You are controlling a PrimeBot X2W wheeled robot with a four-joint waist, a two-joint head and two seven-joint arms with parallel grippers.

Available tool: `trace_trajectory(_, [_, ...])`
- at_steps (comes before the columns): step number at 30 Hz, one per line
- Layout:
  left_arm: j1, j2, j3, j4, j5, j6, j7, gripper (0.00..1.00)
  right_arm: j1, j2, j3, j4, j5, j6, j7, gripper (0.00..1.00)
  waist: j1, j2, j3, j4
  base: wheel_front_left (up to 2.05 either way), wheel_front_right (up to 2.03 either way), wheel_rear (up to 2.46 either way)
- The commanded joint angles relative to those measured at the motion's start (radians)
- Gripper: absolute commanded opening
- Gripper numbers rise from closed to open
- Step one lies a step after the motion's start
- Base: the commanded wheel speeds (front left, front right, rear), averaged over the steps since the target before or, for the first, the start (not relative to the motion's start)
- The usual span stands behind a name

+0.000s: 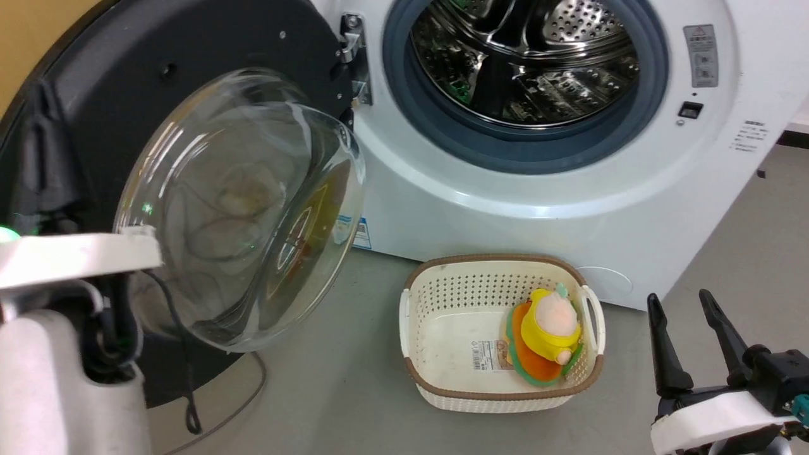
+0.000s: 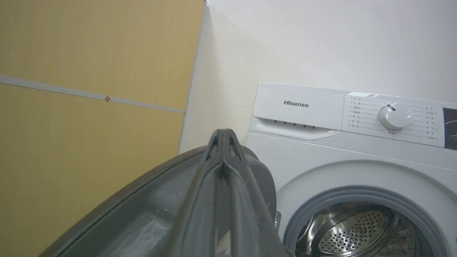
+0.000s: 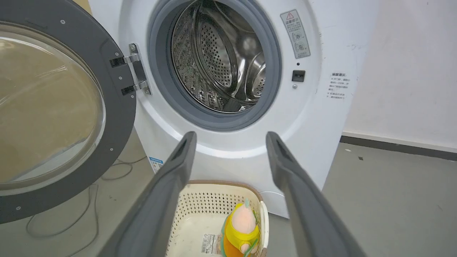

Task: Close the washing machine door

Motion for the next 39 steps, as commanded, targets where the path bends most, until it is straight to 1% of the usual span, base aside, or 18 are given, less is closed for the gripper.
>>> trace_trajectory(1, [-0.04,0.019,0.029,0.009,-0.032,-0.007,-0.004,0.0,-0.018,0.002,-0.005,-0.002,0.011,0.0,-0.011,1.0,0.0,0.0,0.004,0.015,0.0,0.0,0.0])
trace_trajectory(11, [-0.102,0.1,0.164,0.081,-0.192,-0.01,0.078,0.0,-0.017,0.002,-0.023,-0.005,0.023,0.0,-0.032,1.0,0.0,0.0,0.021,0.062,0.0,0.0,0.0])
trace_trajectory(16, [-0.1,0.139,0.204,0.144,-0.265,-0.014,0.157,0.0,-0.019,0.002,-0.033,-0.007,0.026,0.0,-0.042,1.0,0.0,0.0,0.032,0.086,0.0,0.0,0.0])
trace_trajectory(20, [-0.098,0.157,0.242,0.202,-0.339,-0.018,0.22,0.0,-0.022,0.002,-0.039,-0.008,0.03,0.0,-0.051,1.0,0.0,0.0,0.039,0.104,0.0,0.0,0.0])
trace_trajectory(25, [-0.092,0.175,0.297,0.301,-0.467,-0.024,0.33,0.0,-0.026,0.002,-0.043,-0.008,0.037,0.0,-0.061,1.0,0.0,0.0,0.046,0.123,0.0,0.0,0.0])
trace_trajectory(26, [-0.088,0.178,0.315,0.337,-0.524,-0.03,0.378,0.0,-0.027,0.002,-0.046,-0.007,0.04,0.0,-0.065,1.0,0.0,0.0,0.049,0.129,0.0,0.0,0.0])
trace_trajectory(33, [-0.039,0.189,0.321,0.383,-0.685,-0.05,0.539,0.0,-0.028,0.003,-0.056,-0.009,0.045,0.0,-0.08,1.0,0.0,0.0,0.059,0.15,0.0,0.0,0.0])
trace_trajectory(35, [-0.012,0.196,0.311,0.381,-0.717,-0.053,0.573,0.0,-0.03,0.003,-0.059,-0.009,0.047,0.0,-0.084,1.0,0.0,0.0,0.062,0.157,0.0,0.0,0.0])
trace_trajectory(36, [-0.012,0.196,0.311,0.381,-0.717,-0.053,0.573,0.0,-0.03,0.003,-0.059,-0.009,0.047,0.0,-0.084,1.0,0.0,0.0,0.062,0.157,0.0,0.0,0.0])
trace_trajectory(37, [0.008,0.193,0.302,0.376,-0.762,-0.055,0.604,0.0,-0.032,0.003,-0.06,-0.01,0.047,0.0,-0.088,1.0,0.0,0.0,0.066,0.163,0.0,0.0,0.0])
trace_trajectory(39, [0.025,0.185,0.293,0.361,-0.819,-0.058,0.639,0.0,-0.032,0.003,-0.063,-0.01,0.048,0.0,-0.092,1.0,0.0,0.0,0.068,0.17,0.0,0.0,0.0])
